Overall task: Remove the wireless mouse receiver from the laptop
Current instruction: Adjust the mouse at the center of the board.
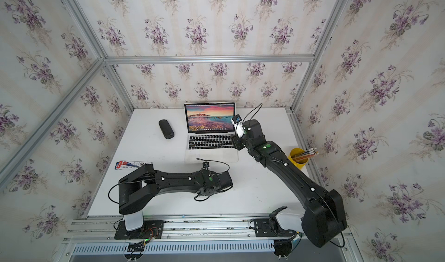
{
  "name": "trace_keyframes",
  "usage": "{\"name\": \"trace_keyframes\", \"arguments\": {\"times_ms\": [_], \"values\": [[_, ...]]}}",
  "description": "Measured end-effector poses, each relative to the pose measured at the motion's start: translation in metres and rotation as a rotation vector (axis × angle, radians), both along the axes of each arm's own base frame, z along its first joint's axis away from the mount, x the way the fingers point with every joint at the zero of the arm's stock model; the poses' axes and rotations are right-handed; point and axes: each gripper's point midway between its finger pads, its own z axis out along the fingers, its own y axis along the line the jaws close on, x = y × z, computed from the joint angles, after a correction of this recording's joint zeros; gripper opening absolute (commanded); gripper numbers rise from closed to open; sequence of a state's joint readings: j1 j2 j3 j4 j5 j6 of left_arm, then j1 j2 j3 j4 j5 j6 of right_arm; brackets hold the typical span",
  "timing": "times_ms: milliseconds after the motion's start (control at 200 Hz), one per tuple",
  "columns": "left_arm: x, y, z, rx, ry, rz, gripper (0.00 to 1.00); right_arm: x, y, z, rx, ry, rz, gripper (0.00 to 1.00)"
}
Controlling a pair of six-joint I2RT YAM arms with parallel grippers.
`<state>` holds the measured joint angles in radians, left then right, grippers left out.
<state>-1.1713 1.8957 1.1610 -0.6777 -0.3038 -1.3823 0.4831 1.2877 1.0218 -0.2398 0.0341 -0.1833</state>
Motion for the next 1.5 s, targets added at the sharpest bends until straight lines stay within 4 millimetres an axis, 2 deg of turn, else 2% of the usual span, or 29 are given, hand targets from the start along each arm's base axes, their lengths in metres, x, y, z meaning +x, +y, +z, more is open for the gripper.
{"name": "trace_keyframes", "arguments": {"times_ms": [295,510,684,764,844,1019,1244,1499], "values": [[0.005,-0.002,0.003,0.05,-0.014,-0.134,0.59,0.001,-0.001,-0.011,-0.019,0.03,-0.005,0.68],[0.007,0.004,0.01,0.218,0.023,-0.427,0.61,0.002,-0.001,-0.02,-0.027,0.05,-0.008,0.68],[0.008,0.011,0.011,0.306,0.047,-0.705,0.65,-0.004,-0.008,-0.048,-0.029,0.106,-0.054,0.66],[0.01,0.01,0.011,0.316,0.045,-0.817,0.67,-0.014,-0.014,-0.068,-0.011,0.146,-0.083,0.65],[0.013,0.009,0.01,0.32,0.04,-0.912,0.68,-0.033,-0.024,-0.088,0.024,0.19,-0.118,0.64],[0.018,0.005,0.008,0.273,0.031,-1.063,0.69,-0.067,-0.034,-0.106,0.172,0.222,-0.161,0.62],[0.024,-0.008,0.008,0.202,0.008,-1.167,0.7,-0.105,-0.014,-0.128,0.38,0.324,-0.078,0.61],[0.028,-0.01,0.007,0.158,-0.006,-1.192,0.71,-0.115,0.005,-0.152,0.44,0.451,-0.017,0.56]]}}
